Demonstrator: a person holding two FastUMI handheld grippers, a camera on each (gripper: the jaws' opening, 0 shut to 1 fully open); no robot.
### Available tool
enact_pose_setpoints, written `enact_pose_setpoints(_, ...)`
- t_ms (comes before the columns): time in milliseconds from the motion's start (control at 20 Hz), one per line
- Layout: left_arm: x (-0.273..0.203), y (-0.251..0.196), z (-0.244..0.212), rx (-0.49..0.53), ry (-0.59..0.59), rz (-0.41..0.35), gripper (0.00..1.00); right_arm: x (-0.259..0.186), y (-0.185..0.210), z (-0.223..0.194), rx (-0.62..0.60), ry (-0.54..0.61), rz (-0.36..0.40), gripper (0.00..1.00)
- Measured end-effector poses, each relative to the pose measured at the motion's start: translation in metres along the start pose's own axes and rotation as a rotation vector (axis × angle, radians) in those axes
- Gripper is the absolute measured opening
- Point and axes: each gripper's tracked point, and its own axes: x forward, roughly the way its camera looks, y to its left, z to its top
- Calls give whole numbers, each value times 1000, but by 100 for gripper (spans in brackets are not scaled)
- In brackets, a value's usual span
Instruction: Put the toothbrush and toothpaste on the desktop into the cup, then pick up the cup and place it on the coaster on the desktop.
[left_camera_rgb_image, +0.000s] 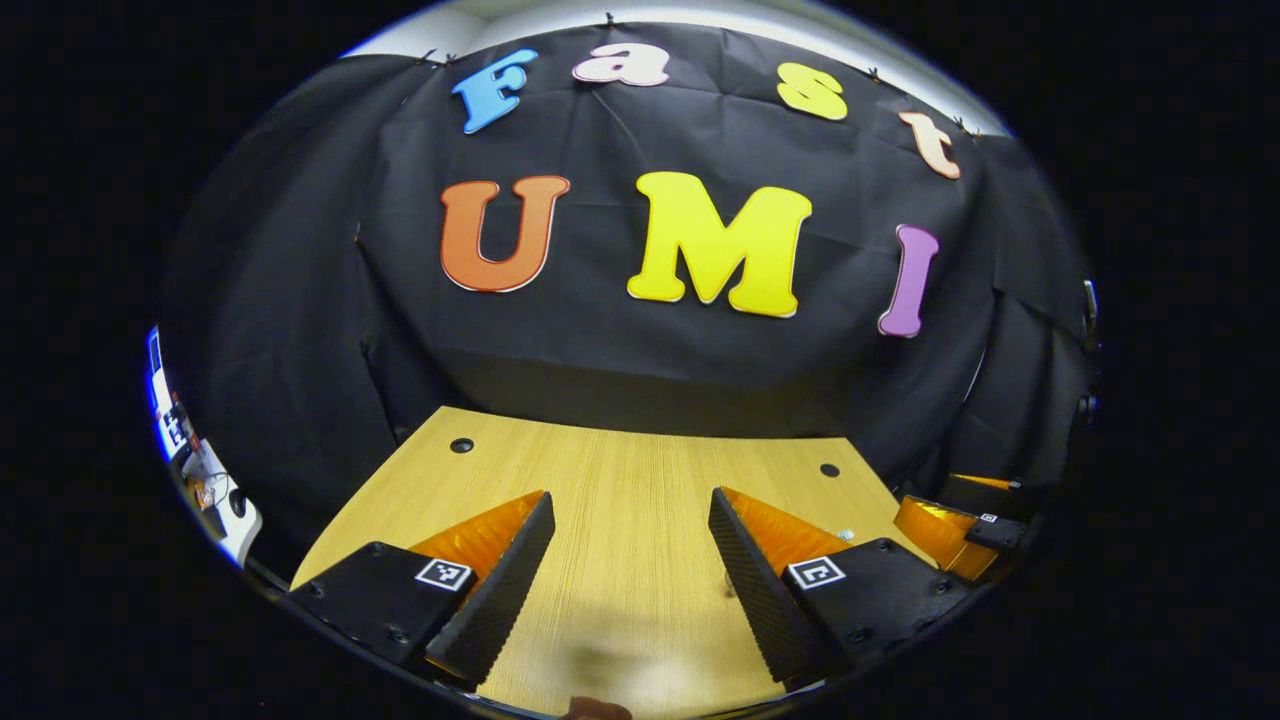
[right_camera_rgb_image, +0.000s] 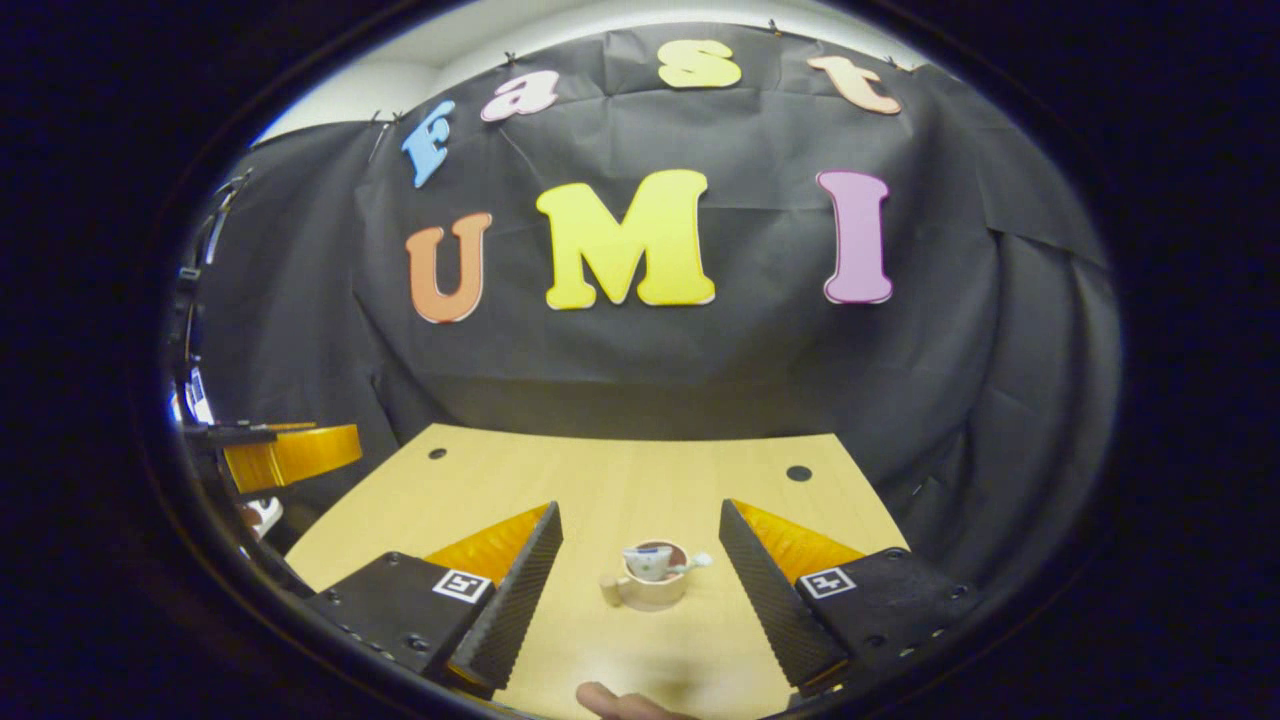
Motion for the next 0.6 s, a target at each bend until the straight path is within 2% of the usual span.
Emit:
enact_pose_setpoints(100, -1, 1, 4, -15, -36, 12, 99, -10, 18, 10, -8, -44, -10, 95)
enact_pose_setpoints(250, 1, 4, 6, 32, -83, -1, 98, -16, 51, -3, -85, -56, 2, 96)
enact_pose_setpoints(350, -1, 8, 0, 89, -78, -27, 99, -15, 73, -13, -132, -45, 22, 96)
enact_pose_setpoints(450, -4, 11, -9, 138, -59, -41, 98, -18, 94, -21, -130, -35, 36, 96)
enact_pose_setpoints(600, -9, 21, -13, 160, -64, -60, 98, -18, 115, -28, -182, -45, 46, 95)
